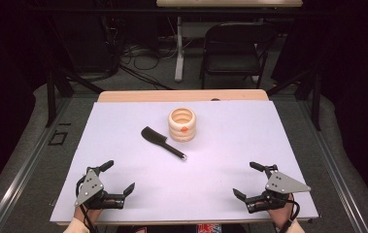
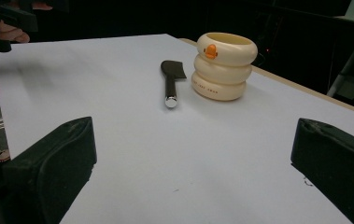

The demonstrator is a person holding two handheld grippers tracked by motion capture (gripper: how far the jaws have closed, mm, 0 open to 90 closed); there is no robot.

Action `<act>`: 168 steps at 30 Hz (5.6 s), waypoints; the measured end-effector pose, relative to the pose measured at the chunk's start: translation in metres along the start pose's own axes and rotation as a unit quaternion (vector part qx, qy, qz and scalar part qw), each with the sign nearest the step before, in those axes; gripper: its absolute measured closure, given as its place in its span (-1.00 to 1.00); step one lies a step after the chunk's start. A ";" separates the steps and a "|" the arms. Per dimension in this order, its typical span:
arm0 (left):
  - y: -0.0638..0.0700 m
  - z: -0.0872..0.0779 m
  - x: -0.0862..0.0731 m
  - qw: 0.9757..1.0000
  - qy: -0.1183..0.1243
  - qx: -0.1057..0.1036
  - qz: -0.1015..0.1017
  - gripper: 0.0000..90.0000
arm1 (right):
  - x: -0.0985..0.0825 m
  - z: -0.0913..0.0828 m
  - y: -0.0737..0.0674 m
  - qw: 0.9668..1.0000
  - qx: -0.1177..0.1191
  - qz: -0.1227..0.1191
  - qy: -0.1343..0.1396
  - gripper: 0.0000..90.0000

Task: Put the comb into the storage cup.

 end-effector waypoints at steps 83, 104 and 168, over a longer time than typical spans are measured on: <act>0.022 0.120 0.020 0.995 -0.097 -0.027 -0.012 -1.00 | -0.004 0.004 -0.002 1.000 0.002 0.005 -0.014 -1.00; 0.031 0.164 0.024 0.992 -0.125 -0.034 -0.010 -1.00 | -0.004 0.005 -0.001 1.000 0.002 0.007 -0.015 -1.00; 0.037 0.182 -0.016 0.950 -0.308 -0.057 0.007 1.00 | -0.004 0.000 -0.002 1.000 0.004 0.001 -0.017 -1.00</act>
Point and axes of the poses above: each handheld gripper's, and its own axes: z roughly forward along the jaws, x roughly out of its top, y roughly to its right, the point moved 10 cm from there along z, roughly forward along the jaws, and after that the axes turned 4 degrees about x, right-handed, at the moved point
